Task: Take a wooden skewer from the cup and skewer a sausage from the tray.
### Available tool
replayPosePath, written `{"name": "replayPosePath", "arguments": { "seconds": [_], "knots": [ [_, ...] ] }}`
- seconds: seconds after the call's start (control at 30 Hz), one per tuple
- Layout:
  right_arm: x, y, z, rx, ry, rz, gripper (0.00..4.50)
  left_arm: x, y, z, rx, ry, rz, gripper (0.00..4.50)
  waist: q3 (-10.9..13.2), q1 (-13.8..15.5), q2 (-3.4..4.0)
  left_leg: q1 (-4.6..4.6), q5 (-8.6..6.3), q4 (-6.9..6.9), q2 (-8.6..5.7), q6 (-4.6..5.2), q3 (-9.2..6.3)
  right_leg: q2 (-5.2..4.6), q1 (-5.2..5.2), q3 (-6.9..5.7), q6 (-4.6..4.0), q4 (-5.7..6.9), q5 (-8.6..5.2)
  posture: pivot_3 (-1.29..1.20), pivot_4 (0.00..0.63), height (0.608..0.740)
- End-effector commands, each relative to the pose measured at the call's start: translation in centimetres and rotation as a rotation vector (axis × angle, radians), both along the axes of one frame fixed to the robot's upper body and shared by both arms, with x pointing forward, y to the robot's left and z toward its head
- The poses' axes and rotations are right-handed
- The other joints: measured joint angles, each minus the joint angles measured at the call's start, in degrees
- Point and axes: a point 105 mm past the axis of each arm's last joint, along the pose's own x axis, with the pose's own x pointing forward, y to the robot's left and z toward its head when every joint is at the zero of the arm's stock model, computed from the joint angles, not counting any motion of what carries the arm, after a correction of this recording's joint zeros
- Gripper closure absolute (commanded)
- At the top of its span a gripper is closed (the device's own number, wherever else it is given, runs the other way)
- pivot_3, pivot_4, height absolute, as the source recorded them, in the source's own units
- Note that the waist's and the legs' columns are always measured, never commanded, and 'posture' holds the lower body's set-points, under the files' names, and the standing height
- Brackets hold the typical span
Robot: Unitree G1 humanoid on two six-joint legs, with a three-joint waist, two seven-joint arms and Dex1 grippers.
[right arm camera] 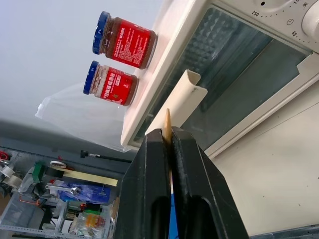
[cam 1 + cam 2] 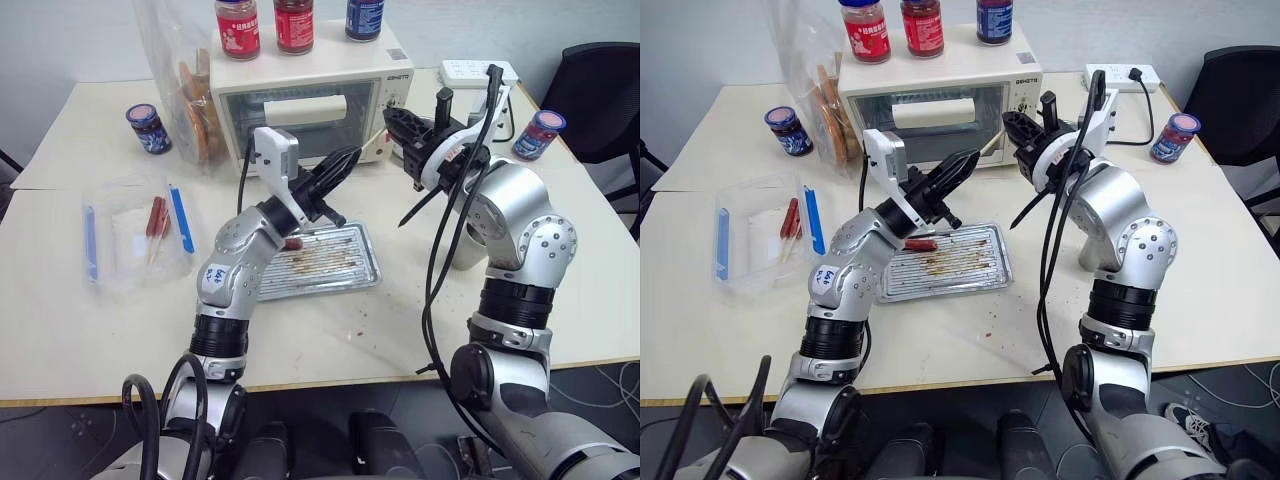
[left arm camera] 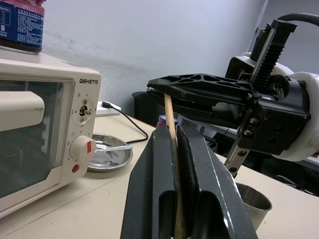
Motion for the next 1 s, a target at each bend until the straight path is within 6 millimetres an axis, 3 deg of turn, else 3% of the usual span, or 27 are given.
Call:
{"name": "replayPosePath", "arguments": {
  "seconds": [0.03,0.1,0.27,0.37,0.5,0.63,0.67,0.83,1.0],
  "knots": [
    [-0.7,-0.1,1.2,-0.036,-0.068,0.01,3.16,-0.7,0.5,1.6,0.004,-0.062,0.002,4.5,0.0,0.0,0.0,0.0,0.0,0.0,0.0,0.0,0.0,0.0,0.0,0.01,0.0,0.0,0.0,0.0,0.15,0.74],
    [-0.6,-0.1,1.3,-0.071,-0.081,0.011,2.65,-0.8,1.0,1.6,0.015,-0.063,0.008,4.5,0.0,0.0,0.0,-0.01,0.0,0.0,0.0,0.0,0.0,0.0,0.0,0.0,0.0,0.0,0.0,0.0,0.15,0.74],
    [-0.1,-0.3,1.5,-0.316,-0.173,0.014,2.65,-1.2,4.8,1.3,0.085,-0.055,0.084,4.5,0.0,-0.2,0.01,0.0,0.0,-0.03,0.01,0.0,0.04,0.01,-0.01,0.04,0.0,-0.02,0.0,0.0,0.15,0.74],
    [-0.1,0.8,1.0,-0.604,-0.308,0.067,2.65,-1.8,9.1,0.8,0.157,-0.033,0.168,4.5,0.0,-0.3,0.01,0.0,0.0,-0.09,0.09,0.0,0.04,0.1,-0.05,0.07,0.0,-0.05,0.0,0.0,0.15,0.74],
    [-0.7,3.3,-1.0,-0.92,-0.508,0.21,2.65,-3.8,13.9,0.3,0.288,-0.005,0.238,4.5,0.0,-0.2,0.01,0.01,0.0,-0.13,0.1,0.0,0.0,0.15,-0.11,0.12,0.0,-0.08,0.0,0.0,0.15,0.74],
    [-1.1,5.4,-3.8,-1.161,-0.681,0.365,2.65,-6.3,17.1,0.3,0.421,0.044,0.251,4.5,0.0,0.0,-0.04,-0.03,-0.01,-0.11,0.06,-0.01,-0.01,0.09,-0.15,0.13,0.0,-0.14,0.0,0.0,0.15,0.74],
    [-1.1,5.8,-4.6,-1.209,-0.713,0.404,2.65,-7.0,17.7,0.4,0.449,0.058,0.249,4.5,0.0,0.0,-0.05,-0.06,-0.01,-0.1,0.07,-0.01,-0.04,0.08,-0.18,0.12,0.0,-0.15,0.0,0.0,0.15,0.74],
    [-1.1,8.2,-7.2,-1.302,-0.827,0.563,1.42,-9.9,20.1,0.4,0.553,0.113,0.27,4.5,0.0,0.1,-0.06,-0.19,-0.01,-0.08,-0.05,-0.01,-0.03,-0.09,-0.39,0.08,-0.01,-0.2,0.0,0.0,0.15,0.74],
    [-1.0,10.2,-9.2,-1.35,-0.885,0.655,1.42,-11.4,20.6,-0.1,0.583,0.14,0.296,4.5,0.0,0.0,-0.06,-0.21,0.0,-0.11,-0.05,-0.02,-0.02,-0.11,-0.46,0.03,-0.02,-0.17,-0.01,0.0,0.15,0.74]
  ]
}}
